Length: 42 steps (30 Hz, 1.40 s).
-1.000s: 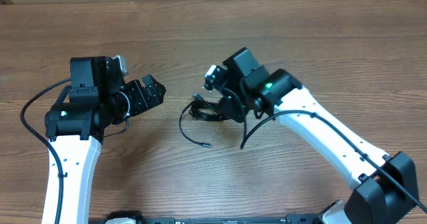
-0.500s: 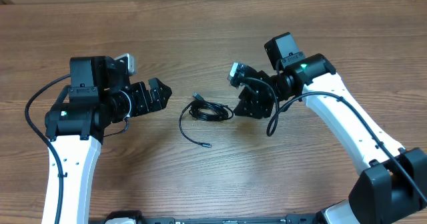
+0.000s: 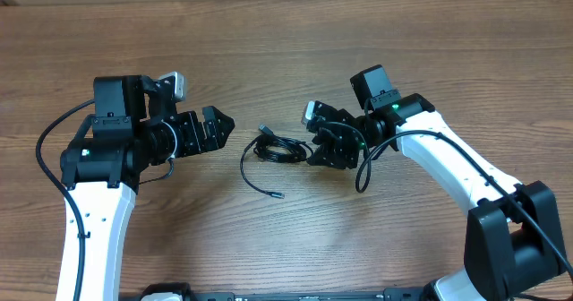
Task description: Untangle cables
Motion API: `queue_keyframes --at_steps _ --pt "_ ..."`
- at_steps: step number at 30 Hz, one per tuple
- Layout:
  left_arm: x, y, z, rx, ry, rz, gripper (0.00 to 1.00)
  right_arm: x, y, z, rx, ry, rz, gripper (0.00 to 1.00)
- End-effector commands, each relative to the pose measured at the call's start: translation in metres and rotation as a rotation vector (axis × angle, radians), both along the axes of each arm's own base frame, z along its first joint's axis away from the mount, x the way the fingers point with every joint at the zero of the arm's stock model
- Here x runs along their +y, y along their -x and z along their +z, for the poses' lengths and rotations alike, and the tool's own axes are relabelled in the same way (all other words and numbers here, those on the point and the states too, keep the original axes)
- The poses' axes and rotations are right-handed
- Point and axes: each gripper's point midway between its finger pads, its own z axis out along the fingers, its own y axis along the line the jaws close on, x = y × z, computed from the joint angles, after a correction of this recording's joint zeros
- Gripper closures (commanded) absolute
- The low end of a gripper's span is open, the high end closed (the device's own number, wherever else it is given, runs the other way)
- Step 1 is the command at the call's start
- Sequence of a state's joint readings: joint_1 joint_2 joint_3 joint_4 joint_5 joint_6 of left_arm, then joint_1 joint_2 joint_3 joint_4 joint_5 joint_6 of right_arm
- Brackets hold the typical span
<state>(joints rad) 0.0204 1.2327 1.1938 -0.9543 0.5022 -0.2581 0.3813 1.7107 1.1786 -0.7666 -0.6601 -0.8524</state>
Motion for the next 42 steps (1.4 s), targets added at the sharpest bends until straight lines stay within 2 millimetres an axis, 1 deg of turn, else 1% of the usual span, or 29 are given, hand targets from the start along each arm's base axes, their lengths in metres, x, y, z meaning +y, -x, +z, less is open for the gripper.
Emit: queue_keyframes --at_steps 1,6,11,15,16,17,29,33,37,42 --pt "-0.001 -0.002 0.007 -0.026 0.010 -0.019 0.01 0.003 0.000 0.000 -0.007 -0.024 0.015 0.53" --pt "-0.004 -0.001 0.008 -0.026 0.024 -0.029 0.01 0.006 -0.007 -0.006 -0.028 -0.032 0.015 0.54" --pt "-0.004 -0.001 0.009 -0.027 0.025 -0.030 0.01 0.011 -0.021 -0.022 -0.010 -0.042 -0.023 0.54" --pt "-0.004 -0.004 0.010 -0.039 0.024 -0.030 0.00 0.019 -0.018 -0.030 0.027 -0.078 -0.003 0.55" --pt "-0.004 -0.004 0.010 -0.042 0.024 -0.030 0.00 0.021 -0.017 -0.030 0.031 -0.087 0.003 0.71" --pt "-0.004 -0.005 0.011 -0.045 0.024 -0.030 0.00 0.021 -0.018 -0.031 0.029 -0.087 0.002 0.96" --pt "-0.004 -0.005 0.011 -0.048 0.023 -0.029 0.00 0.024 -0.020 -0.024 0.080 -0.111 -0.054 0.96" --pt "-0.003 -0.006 0.011 -0.048 0.017 -0.025 0.00 0.028 -0.029 -0.004 0.063 -0.130 -0.077 0.96" --pt "-0.002 -0.006 0.010 -0.048 0.013 -0.023 0.00 0.031 -0.035 0.033 0.011 -0.155 -0.072 0.96" --pt "0.000 -0.008 0.010 -0.054 0.002 -0.015 0.00 0.033 -0.027 0.082 -0.040 -0.179 -0.057 0.96"
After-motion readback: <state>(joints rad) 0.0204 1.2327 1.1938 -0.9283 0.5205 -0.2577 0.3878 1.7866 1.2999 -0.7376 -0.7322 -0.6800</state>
